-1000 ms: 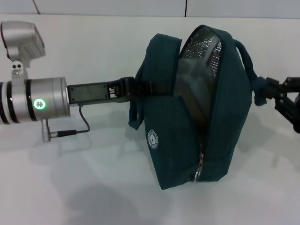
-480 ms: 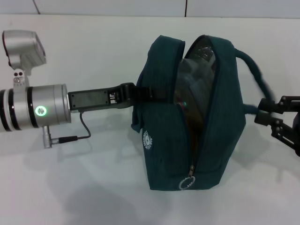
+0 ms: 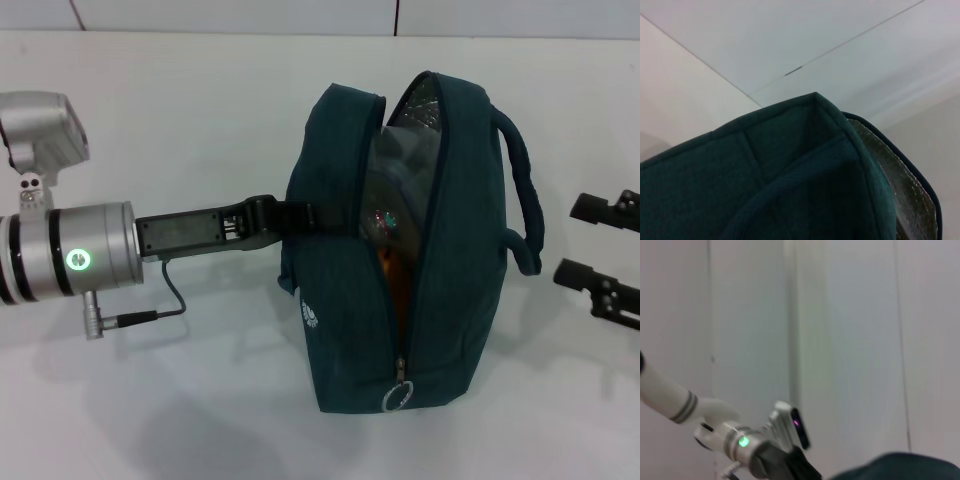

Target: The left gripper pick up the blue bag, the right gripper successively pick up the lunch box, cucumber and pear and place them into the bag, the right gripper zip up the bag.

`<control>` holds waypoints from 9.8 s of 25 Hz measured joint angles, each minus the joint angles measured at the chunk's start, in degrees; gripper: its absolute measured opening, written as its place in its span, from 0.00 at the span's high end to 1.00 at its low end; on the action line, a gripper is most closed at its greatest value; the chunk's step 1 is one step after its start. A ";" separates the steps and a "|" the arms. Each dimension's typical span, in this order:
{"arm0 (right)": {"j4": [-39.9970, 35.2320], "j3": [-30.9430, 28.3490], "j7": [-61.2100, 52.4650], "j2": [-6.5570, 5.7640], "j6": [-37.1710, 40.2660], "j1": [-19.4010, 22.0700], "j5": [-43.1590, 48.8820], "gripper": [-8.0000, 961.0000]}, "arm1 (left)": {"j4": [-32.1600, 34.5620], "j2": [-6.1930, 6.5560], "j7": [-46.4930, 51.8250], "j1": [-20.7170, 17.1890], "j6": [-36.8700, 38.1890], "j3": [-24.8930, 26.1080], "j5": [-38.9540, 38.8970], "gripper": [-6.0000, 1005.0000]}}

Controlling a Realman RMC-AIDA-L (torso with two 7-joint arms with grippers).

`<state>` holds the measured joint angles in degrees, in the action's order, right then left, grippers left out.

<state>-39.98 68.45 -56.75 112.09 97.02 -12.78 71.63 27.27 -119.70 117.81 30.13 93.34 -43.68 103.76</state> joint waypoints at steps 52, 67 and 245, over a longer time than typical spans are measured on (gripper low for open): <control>14.73 20.10 5.52 3.77 -9.99 -4.99 1.58 0.36 | -1.52 -0.26 -1.18 -0.10 0.44 -0.52 -0.64 0.96; 13.71 35.21 5.70 3.84 -16.30 -6.38 -10.49 0.36 | -1.52 -0.26 -1.18 -0.07 0.54 -0.53 -0.67 0.96; 14.54 23.08 10.97 3.17 -1.63 -11.53 -17.77 0.98 | -0.20 0.53 -24.10 -7.46 4.39 7.32 -14.11 0.15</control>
<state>-25.44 91.54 -45.78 115.26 95.39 -24.31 53.86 27.07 -119.18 93.71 22.66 97.73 -36.36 89.65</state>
